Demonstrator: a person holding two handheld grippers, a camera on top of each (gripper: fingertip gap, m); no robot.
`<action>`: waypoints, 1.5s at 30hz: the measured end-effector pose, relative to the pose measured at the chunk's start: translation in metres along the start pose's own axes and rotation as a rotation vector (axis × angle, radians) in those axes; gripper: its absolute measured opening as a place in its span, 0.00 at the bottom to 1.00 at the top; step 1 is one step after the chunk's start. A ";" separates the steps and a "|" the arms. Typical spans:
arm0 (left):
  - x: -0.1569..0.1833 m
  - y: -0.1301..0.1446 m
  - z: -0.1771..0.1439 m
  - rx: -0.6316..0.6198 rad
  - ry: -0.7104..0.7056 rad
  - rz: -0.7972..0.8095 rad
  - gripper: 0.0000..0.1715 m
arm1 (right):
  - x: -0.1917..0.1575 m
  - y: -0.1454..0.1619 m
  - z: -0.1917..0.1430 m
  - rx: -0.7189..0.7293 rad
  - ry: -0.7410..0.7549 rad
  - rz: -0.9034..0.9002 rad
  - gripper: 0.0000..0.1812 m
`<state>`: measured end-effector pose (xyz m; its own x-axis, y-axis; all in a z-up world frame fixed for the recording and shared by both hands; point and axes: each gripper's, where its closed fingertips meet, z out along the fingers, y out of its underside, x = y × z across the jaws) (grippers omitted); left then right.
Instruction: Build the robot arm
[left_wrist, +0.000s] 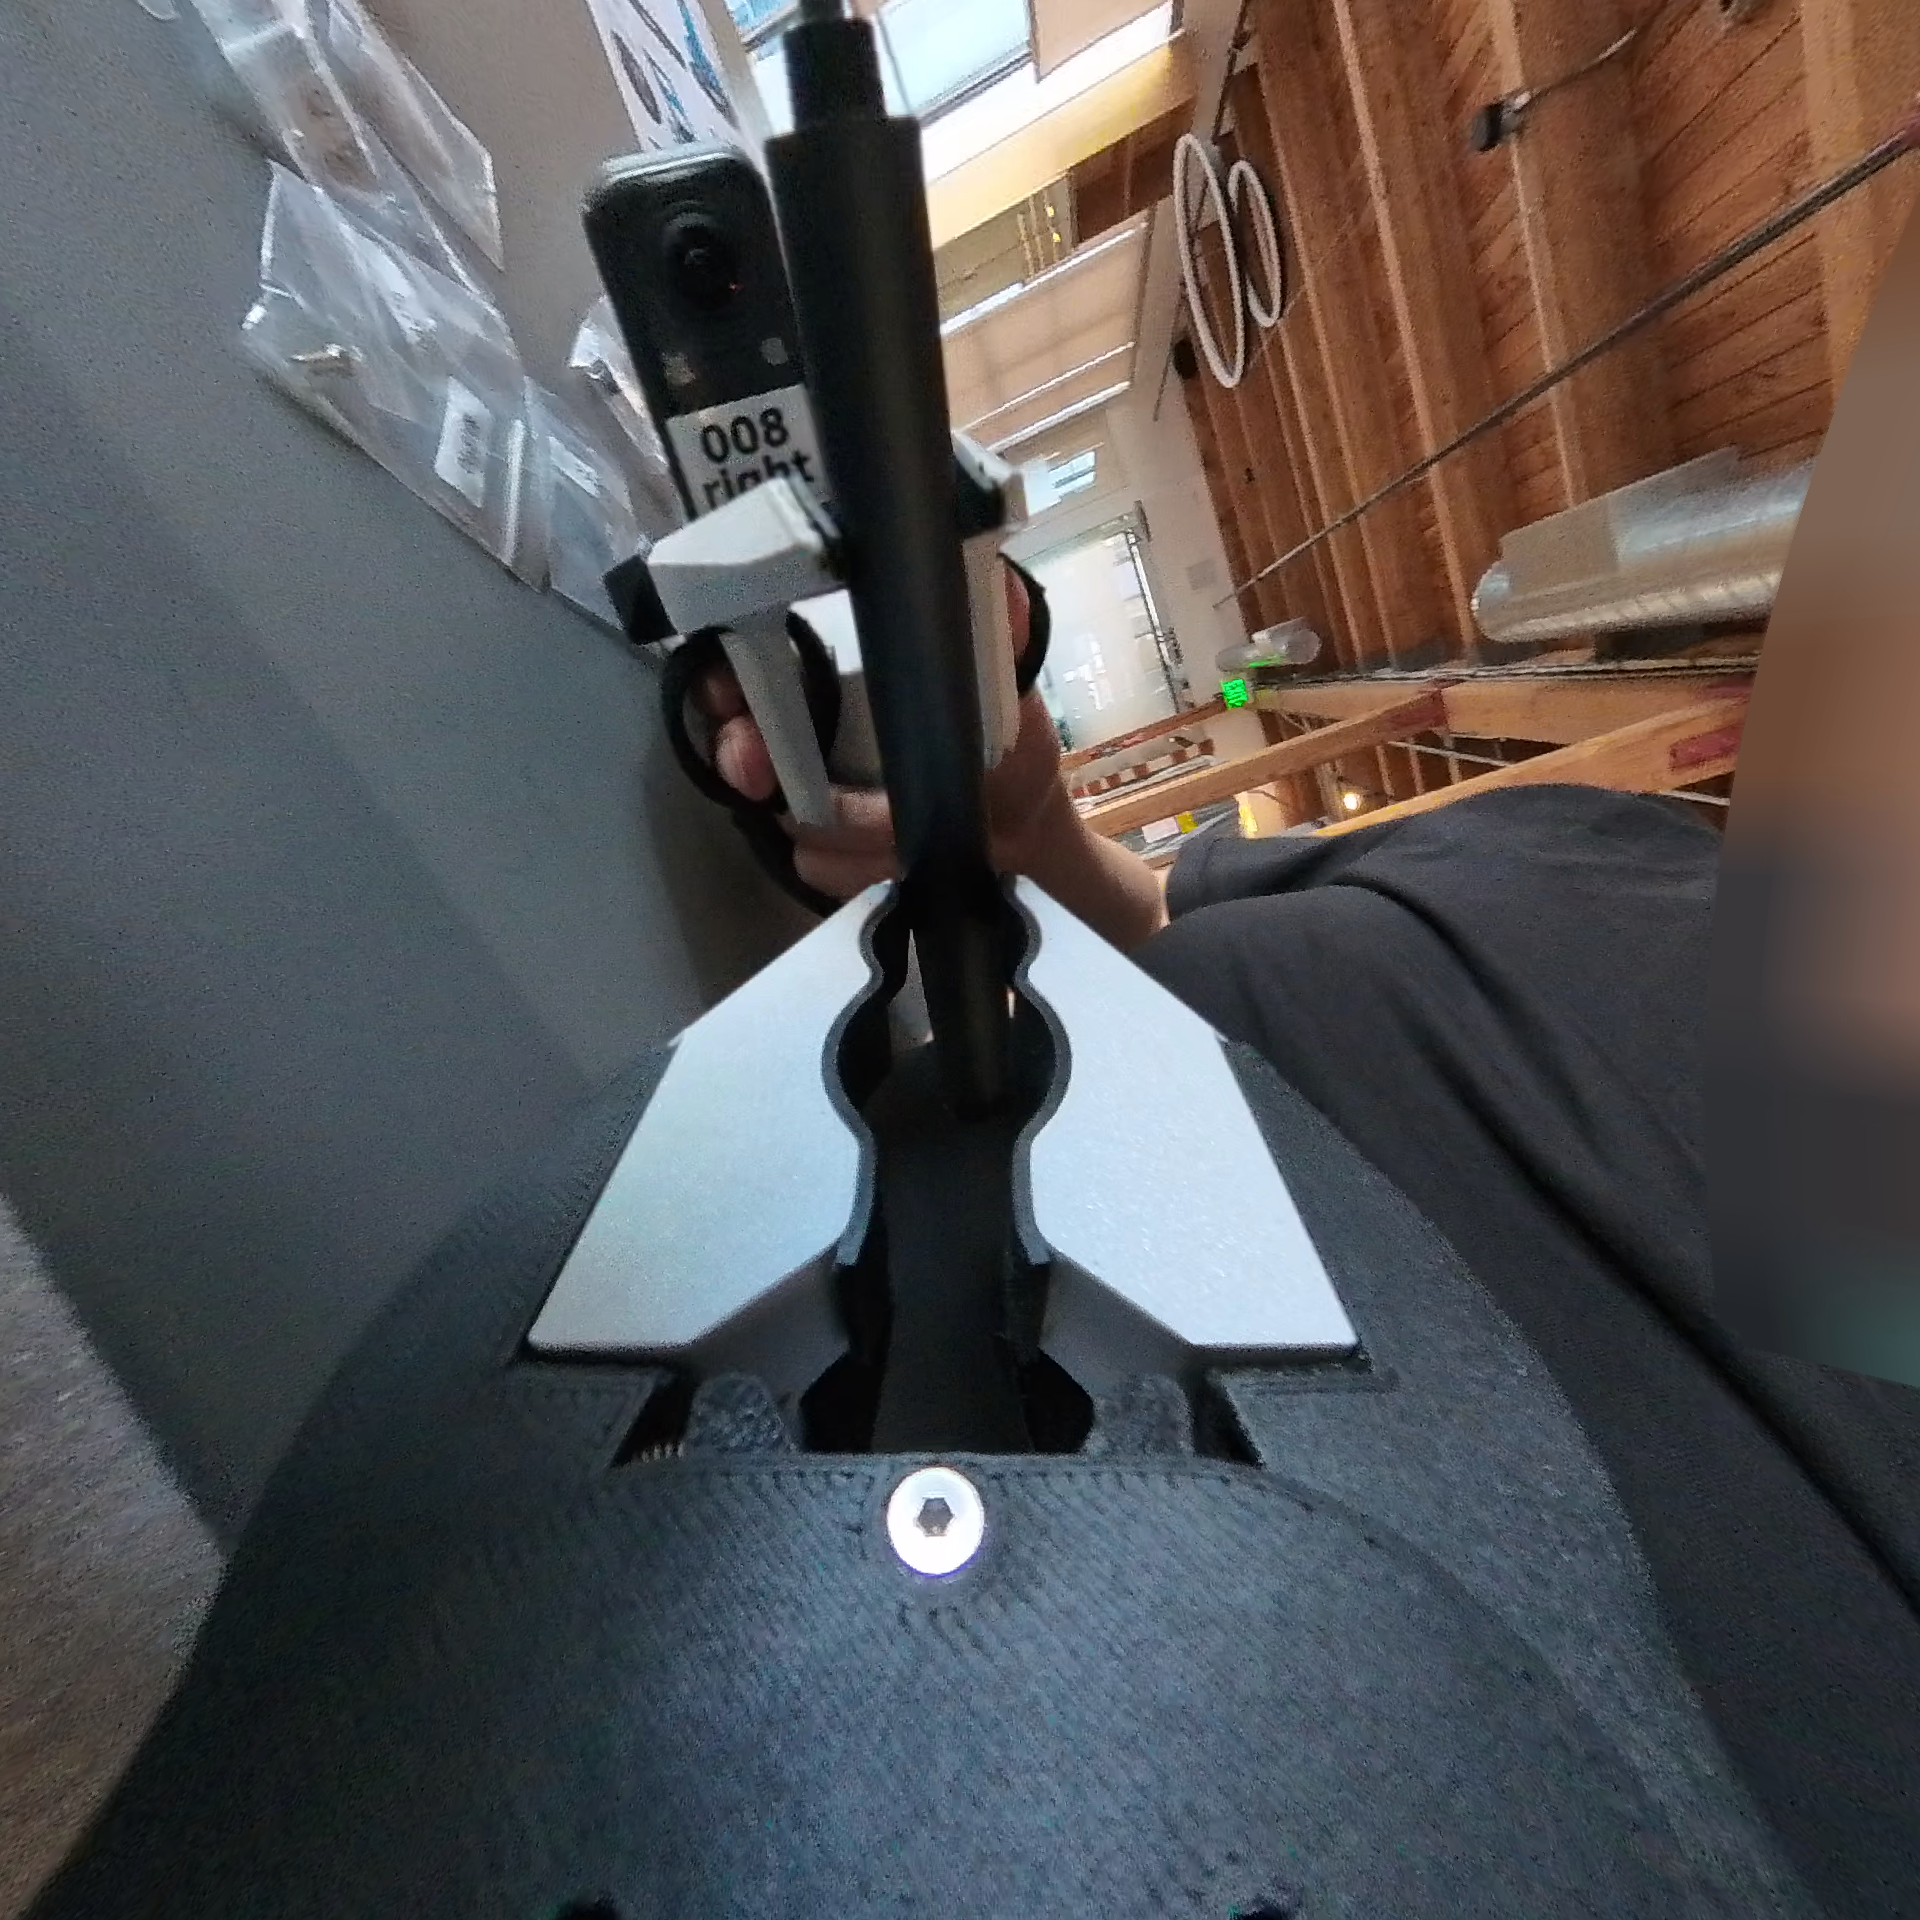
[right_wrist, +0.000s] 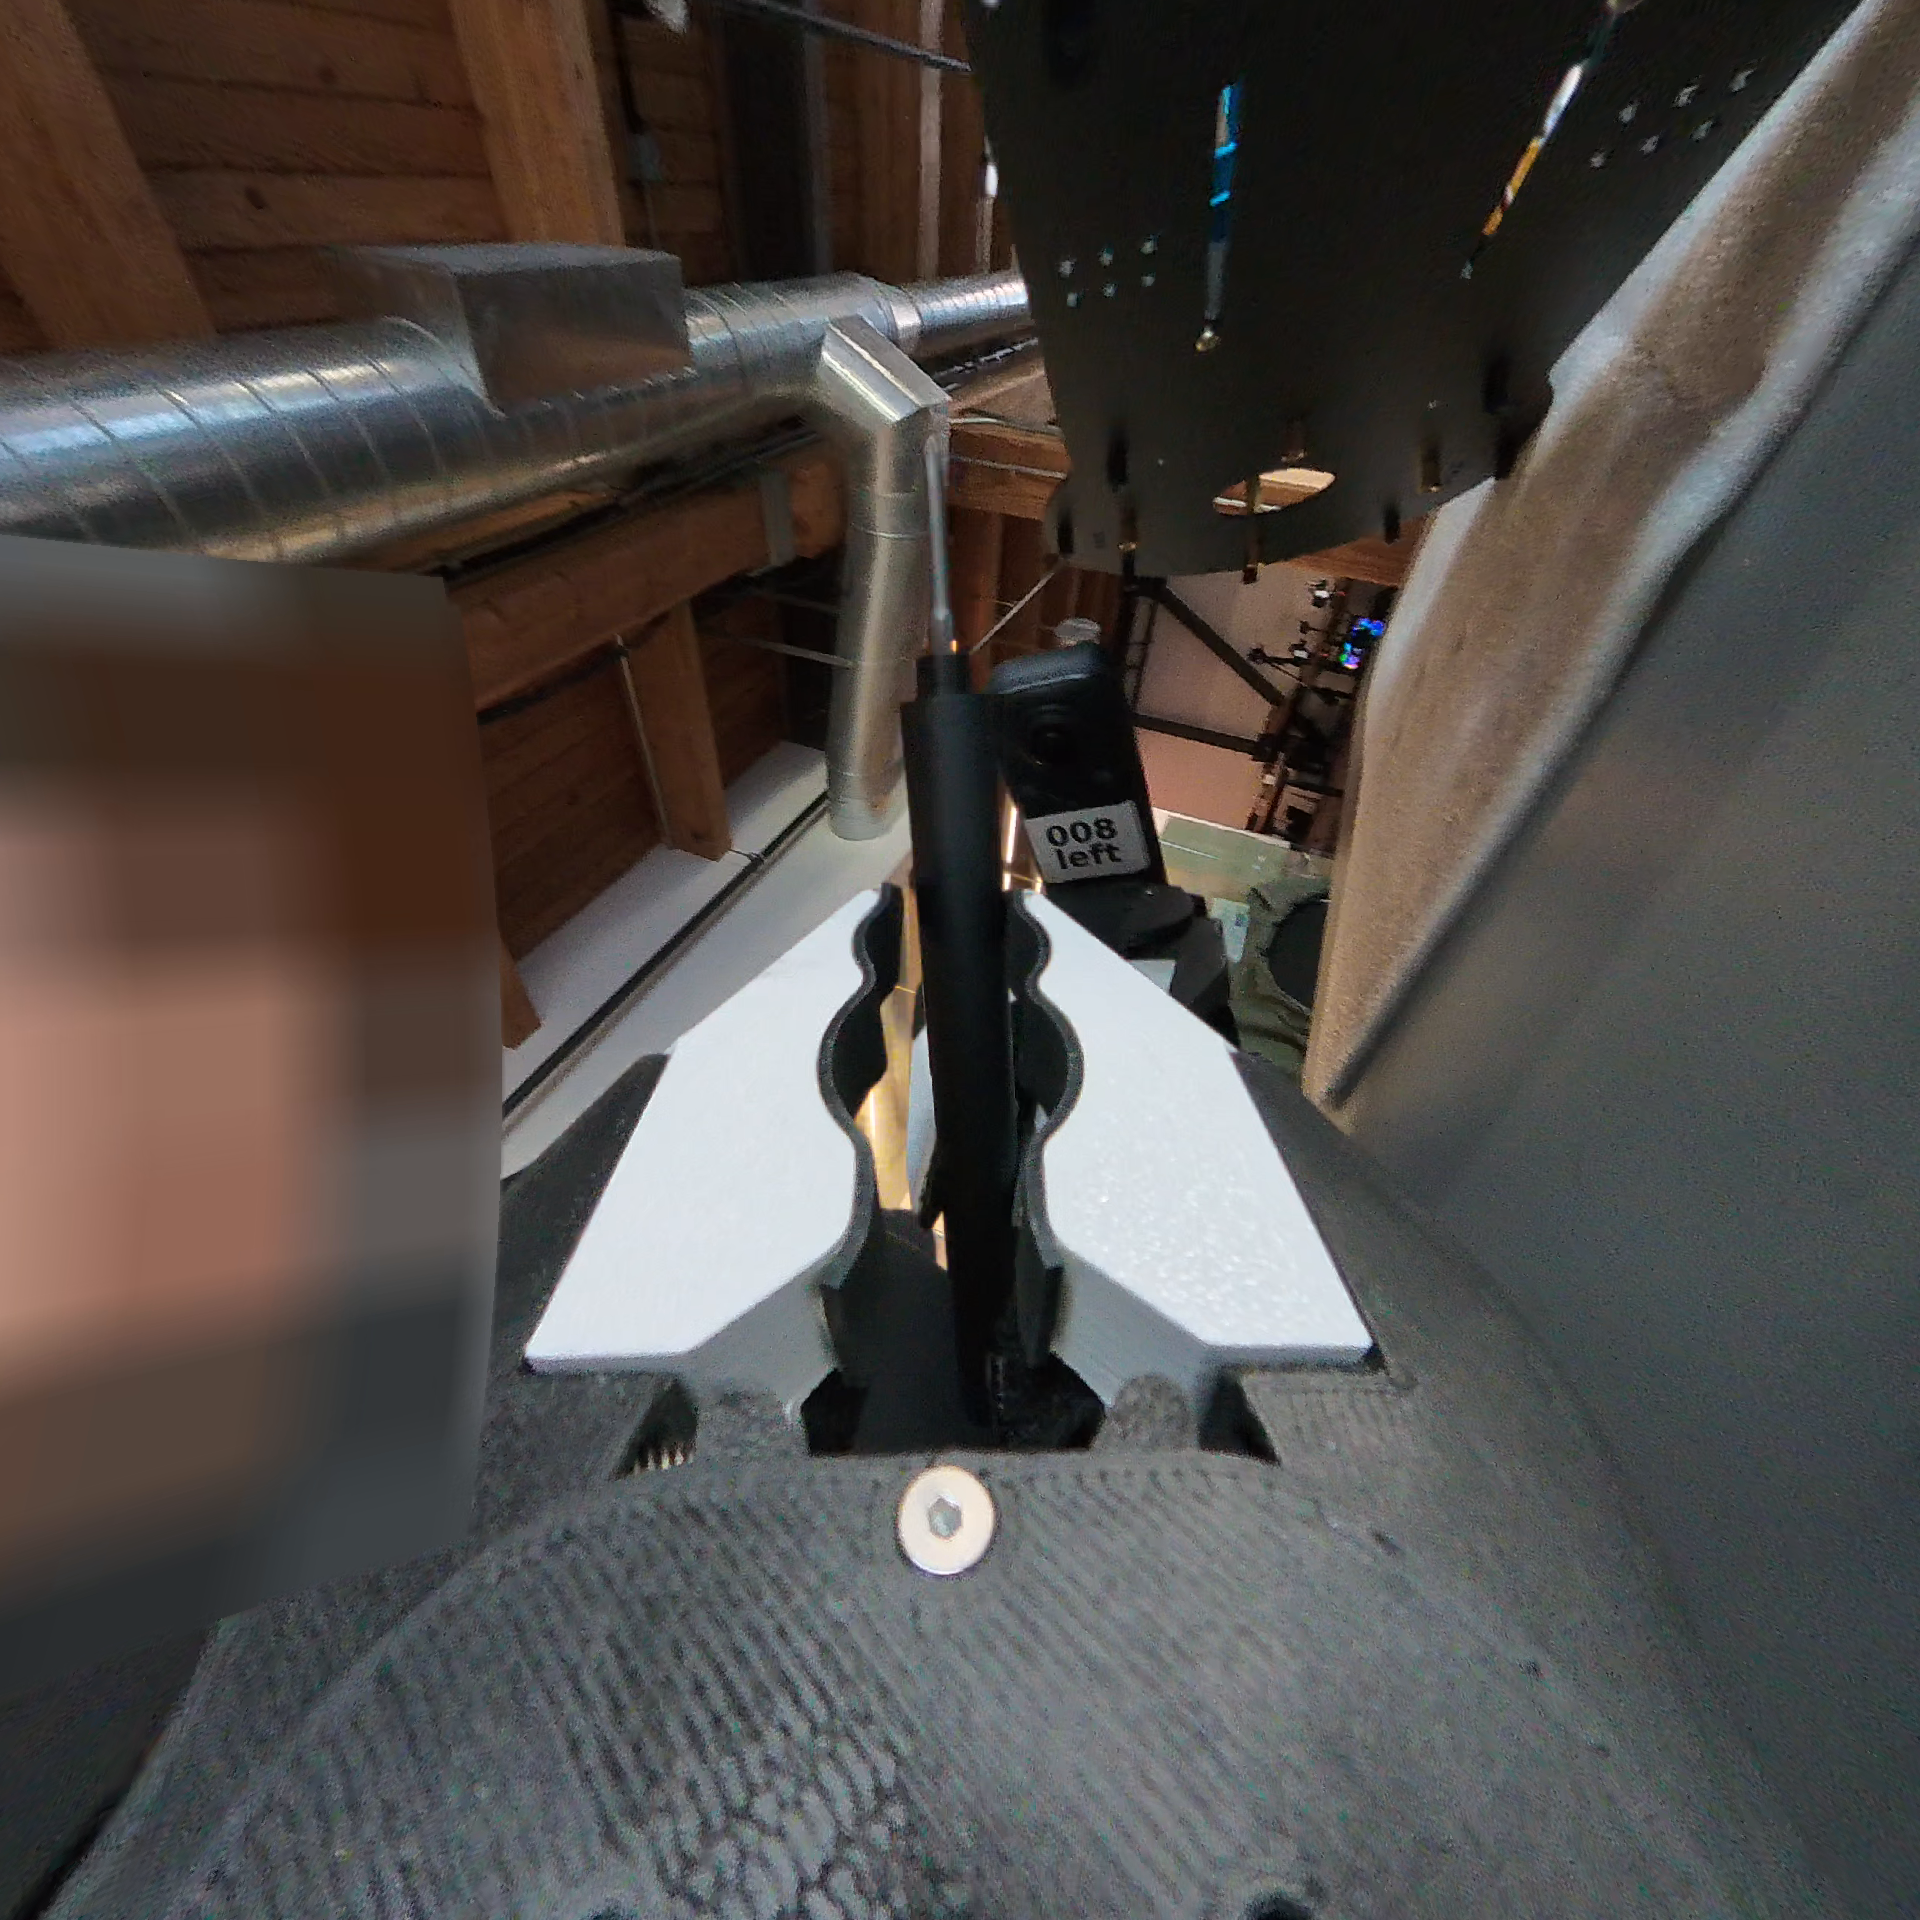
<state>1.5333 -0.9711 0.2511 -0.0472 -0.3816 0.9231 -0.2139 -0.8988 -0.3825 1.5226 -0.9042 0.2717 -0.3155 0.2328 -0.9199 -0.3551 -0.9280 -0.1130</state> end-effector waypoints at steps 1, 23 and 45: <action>0.001 -0.001 0.001 0.006 0.014 -0.009 0.09 | -0.002 -0.001 0.000 0.006 -0.011 0.006 0.11; -0.001 0.001 0.007 0.010 0.056 -0.058 0.09 | 0.008 0.013 0.001 -0.137 0.045 0.006 0.08; -0.004 -0.006 0.002 0.083 0.066 -0.076 0.09 | 0.012 0.008 0.003 -0.130 0.016 0.072 0.09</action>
<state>1.5367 -0.9650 0.2494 -0.0982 -0.2996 0.9490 -0.1382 -0.9403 -0.3111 1.5134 -0.9078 0.2614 -0.3218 0.1606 -0.9331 -0.2146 -0.9722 -0.0933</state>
